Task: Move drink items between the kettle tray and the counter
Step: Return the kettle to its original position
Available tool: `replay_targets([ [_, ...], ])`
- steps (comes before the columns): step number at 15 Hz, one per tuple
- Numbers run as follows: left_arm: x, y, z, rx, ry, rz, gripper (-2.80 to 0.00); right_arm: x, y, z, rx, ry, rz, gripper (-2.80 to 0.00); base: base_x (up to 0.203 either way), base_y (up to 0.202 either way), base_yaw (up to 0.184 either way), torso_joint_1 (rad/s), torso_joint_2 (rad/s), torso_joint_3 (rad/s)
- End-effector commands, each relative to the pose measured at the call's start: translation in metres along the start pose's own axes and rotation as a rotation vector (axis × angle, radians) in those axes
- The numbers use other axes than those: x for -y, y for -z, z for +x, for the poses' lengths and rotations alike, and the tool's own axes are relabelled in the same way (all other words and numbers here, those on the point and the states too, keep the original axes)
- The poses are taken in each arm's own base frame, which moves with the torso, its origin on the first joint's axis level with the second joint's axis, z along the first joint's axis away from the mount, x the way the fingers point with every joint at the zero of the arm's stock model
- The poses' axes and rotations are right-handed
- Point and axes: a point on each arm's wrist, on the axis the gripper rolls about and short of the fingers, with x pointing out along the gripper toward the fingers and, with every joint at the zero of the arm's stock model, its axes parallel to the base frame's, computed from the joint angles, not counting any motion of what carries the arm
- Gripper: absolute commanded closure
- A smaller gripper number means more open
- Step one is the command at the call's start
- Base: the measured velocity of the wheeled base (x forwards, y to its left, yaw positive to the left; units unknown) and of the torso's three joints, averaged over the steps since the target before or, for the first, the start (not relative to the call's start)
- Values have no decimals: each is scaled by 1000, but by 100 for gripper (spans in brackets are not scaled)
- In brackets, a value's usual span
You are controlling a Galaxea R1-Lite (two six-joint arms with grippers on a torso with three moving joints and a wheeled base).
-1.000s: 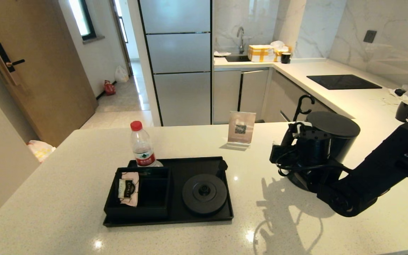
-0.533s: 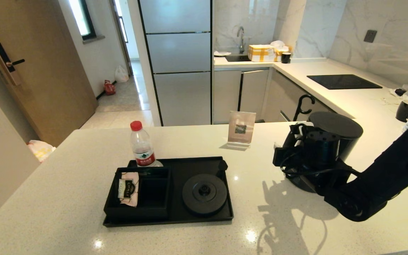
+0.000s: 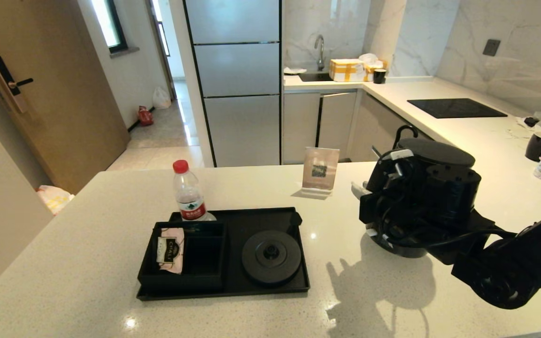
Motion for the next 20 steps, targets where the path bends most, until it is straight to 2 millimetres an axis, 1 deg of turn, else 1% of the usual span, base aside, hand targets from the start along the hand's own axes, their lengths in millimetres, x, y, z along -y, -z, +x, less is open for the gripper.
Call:
replay_targets([
  [1, 0, 0, 0, -1, 1, 2, 0, -20, -16, -14, 62, -79, -55, 0, 0, 0, 0, 0, 0, 0],
  [2, 0, 0, 0, -1, 1, 2, 0, -34, -21, -20, 81, -154, -65, 0, 0, 0, 0, 0, 0, 0],
  [3, 0, 0, 0, -1, 1, 2, 0, -40, -24, -23, 92, -228, -73, 0, 0, 0, 0, 0, 0, 0],
  [4, 0, 0, 0, -1, 1, 0, 0, -42, -24, -23, 89, -247, -75, 0, 0, 0, 0, 0, 0, 0],
  [5, 0, 0, 0, -1, 1, 0, 0, -53, -23, -23, 83, -336, -81, 0, 0, 0, 0, 0, 0, 0],
  [9, 0, 0, 0, -1, 1, 0, 0, -90, -21, -10, 58, -539, -95, 0, 0, 0, 0, 0, 0, 0],
  [11, 0, 0, 0, -1, 1, 0, 0, -93, -20, -10, 52, -561, -97, 0, 0, 0, 0, 0, 0, 0],
  [13, 0, 0, 0, -1, 1, 0, 0, -112, -14, -3, 32, -662, -105, 0, 0, 0, 0, 0, 0, 0],
  [19, 0, 0, 0, -1, 1, 0, 0, -112, -14, -3, 31, -663, -105, 0, 0, 0, 0, 0, 0, 0],
  [20, 0, 0, 0, -1, 1, 0, 0, -124, -12, -2, 22, -730, -109, 0, 0, 0, 0, 0, 0, 0],
])
